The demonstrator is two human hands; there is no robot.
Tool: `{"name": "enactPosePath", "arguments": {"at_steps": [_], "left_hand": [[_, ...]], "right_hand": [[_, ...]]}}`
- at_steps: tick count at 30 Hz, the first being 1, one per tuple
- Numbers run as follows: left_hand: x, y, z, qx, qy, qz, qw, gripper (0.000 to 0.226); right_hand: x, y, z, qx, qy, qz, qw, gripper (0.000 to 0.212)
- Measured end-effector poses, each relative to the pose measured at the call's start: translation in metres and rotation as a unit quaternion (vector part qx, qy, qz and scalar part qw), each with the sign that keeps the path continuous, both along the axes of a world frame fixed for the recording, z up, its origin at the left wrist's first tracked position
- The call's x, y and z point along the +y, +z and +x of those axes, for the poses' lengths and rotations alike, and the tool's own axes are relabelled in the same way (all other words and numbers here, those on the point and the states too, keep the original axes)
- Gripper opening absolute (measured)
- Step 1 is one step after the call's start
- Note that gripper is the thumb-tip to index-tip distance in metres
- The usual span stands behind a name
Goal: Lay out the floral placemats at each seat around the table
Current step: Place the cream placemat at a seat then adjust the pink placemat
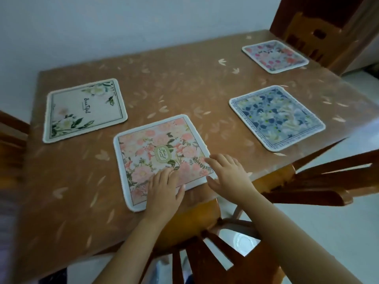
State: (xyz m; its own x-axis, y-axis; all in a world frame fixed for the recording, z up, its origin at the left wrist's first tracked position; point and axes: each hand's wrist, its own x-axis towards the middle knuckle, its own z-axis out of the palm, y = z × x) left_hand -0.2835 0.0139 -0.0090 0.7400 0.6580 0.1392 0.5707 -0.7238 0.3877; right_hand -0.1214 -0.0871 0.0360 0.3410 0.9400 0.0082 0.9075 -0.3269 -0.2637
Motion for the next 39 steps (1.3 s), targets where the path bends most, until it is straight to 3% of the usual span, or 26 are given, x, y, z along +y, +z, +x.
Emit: {"name": "enactPosePath", "arguments": {"at_steps": [6,15,25,39], "left_hand": [[0.012,-0.032,-0.009,0.044,0.041,-0.028,0.998,0.035],[0.016,-0.055,-0.018,0.041,0.075,-0.036,0.996,0.028],[0.009,-0.058,-0.028,-0.006,0.059,-0.044,0.997,0.019],[0.004,-0.061,-0.024,-0.042,0.063,-0.043,0.996,0.014]], "right_hand": [[0.019,-0.045,0.022,0.033,0.053,-0.067,0.996,0.047],[0.031,-0.079,0.034,0.058,0.101,-0.091,0.989,0.048],[0.026,-0.089,0.032,0.065,0.13,-0.023,0.989,0.02],[0.028,-0.088,0.027,0.127,0.088,0.017,0.988,0.007]]}}
